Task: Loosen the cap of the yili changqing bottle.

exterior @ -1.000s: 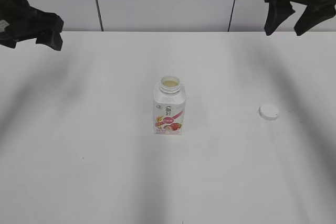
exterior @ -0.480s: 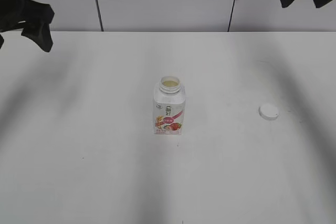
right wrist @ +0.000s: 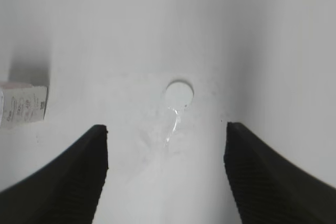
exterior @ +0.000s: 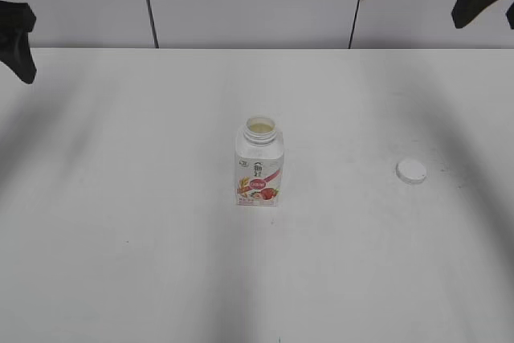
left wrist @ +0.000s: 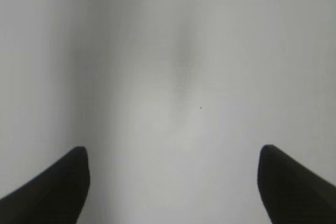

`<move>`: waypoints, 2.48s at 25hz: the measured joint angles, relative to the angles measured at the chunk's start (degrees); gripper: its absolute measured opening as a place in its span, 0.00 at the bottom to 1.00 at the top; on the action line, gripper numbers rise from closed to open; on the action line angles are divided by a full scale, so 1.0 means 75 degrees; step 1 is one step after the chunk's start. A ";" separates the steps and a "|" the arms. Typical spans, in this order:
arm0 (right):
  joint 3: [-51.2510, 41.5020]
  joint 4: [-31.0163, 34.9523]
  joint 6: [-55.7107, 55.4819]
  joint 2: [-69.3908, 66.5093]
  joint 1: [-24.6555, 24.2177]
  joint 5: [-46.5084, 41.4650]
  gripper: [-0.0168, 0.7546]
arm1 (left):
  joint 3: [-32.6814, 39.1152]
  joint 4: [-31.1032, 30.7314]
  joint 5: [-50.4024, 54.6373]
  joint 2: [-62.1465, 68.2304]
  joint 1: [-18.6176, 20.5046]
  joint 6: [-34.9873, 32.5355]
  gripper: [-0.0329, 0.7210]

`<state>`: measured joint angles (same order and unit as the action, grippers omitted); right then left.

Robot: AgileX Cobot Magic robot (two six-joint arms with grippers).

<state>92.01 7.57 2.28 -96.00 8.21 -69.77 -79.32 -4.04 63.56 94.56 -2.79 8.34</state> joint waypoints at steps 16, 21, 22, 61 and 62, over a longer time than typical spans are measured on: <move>-0.2981 0.0000 -0.0015 0.2949 0.0000 0.0000 0.73 | 0.1160 -0.0103 0.0701 -0.1269 0.0049 -0.0002 0.83; -0.3419 0.0000 -0.0015 0.3794 0.0000 -0.0008 0.73 | 0.2345 -0.0129 0.0456 -0.2497 0.0049 -0.0002 0.83; -0.3486 0.0000 -0.0015 0.3964 0.0000 -0.0008 0.73 | 0.2569 -0.0129 0.0447 -0.2748 0.0049 -0.0002 0.83; -0.8024 -0.0382 0.0033 1.1902 0.0000 0.0186 0.73 | 0.6568 0.0056 -0.0412 -1.2666 0.0049 -0.0197 0.75; -0.8041 -0.0392 0.0033 1.2076 0.0000 0.0186 0.73 | 0.6568 0.0062 -0.0412 -1.2666 0.0049 -0.0203 0.74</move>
<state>31.70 4.63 2.53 -5.43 8.21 -68.38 -30.07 -3.57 60.47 -0.44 -2.42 6.82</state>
